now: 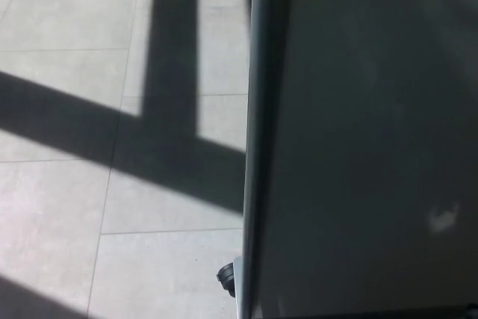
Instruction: A white board is being place on the right hand side and parallel to the robot and the robot uses its left hand to grab on the leftside of the whiteboard and drag the whiteboard from the right hand side to the left hand side
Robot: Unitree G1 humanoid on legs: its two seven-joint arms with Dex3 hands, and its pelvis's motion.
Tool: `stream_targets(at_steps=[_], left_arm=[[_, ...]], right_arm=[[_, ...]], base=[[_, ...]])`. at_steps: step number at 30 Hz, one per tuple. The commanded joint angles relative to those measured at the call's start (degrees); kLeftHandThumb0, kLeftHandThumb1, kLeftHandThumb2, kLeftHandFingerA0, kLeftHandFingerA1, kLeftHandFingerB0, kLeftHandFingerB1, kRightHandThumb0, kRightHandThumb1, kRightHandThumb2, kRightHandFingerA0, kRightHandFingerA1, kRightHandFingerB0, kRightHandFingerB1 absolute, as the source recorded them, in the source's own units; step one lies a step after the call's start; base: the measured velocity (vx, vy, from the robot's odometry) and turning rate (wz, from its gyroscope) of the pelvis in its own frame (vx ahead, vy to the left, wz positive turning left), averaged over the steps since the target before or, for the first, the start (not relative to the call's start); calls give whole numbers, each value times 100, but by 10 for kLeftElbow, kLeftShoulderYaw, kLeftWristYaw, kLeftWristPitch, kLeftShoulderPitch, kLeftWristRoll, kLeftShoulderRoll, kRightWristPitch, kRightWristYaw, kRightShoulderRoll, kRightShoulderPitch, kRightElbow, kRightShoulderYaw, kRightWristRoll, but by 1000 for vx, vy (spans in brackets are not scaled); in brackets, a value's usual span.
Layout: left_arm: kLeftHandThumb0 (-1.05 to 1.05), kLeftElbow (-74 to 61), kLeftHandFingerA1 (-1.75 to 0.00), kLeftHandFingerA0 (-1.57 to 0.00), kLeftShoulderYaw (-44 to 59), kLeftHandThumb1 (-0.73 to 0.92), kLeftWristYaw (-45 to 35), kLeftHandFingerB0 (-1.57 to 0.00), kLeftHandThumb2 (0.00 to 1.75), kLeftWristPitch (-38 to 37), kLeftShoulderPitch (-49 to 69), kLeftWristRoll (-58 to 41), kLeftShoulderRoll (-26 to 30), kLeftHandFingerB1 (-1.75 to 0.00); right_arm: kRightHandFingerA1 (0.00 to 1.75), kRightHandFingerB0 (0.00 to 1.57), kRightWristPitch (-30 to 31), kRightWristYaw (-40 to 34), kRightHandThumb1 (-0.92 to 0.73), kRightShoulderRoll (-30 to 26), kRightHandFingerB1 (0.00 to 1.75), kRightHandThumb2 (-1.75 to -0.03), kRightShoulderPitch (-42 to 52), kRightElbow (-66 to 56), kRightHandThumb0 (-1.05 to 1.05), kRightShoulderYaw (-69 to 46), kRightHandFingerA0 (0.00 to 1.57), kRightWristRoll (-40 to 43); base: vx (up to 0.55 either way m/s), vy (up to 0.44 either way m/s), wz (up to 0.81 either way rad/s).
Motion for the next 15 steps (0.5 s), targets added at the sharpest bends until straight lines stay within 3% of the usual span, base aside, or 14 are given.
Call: stream_targets(at_steps=[1,2,8,9,11,12,15], left_arm=[[-35,36,-39,-34,71,77,-113,-20,73,20,-19,-103,29,-33],[-25,30,-39,-45,72,82,-111,-26,65,11,-21,-102,25,-30],[-17,-26,-45,-52,48,83,-103,-31,64,-35,-40,-81,8,-31],[-12,-49,-43,-44,31,83,-96,-35,64,-59,-55,-70,3,-32],[-14,-70,-44,-41,23,81,-93,-39,66,-57,-78,-75,-1,-35],[-14,-86,-45,-43,14,79,-102,-45,63,-57,-91,-77,-2,-35],[-10,-122,-49,-63,-28,66,-94,-54,59,-44,-143,-59,8,-37]], right_arm=[[50,32,-31,116,-77,-4,31,-62,-29,38,-34,-74,66,112],[51,32,-28,119,-78,-5,31,-63,-33,41,-32,-82,61,116],[48,29,-51,116,-80,-7,30,-64,-40,52,-34,-74,64,100],[58,22,-62,119,-68,-7,40,-84,-36,54,-44,-70,60,98],[58,22,-65,123,-68,-7,41,-84,-34,55,-44,-68,59,100],[50,28,-59,129,-80,-8,30,-63,-35,58,-35,-73,64,109],[49,30,-64,116,-80,-7,31,-63,-35,59,-34,-69,67,110]], base=[[0,0,0],[0,0,0],[1,2,1],[0,0,0],[0,0,0],[0,0,0],[0,0,0]])
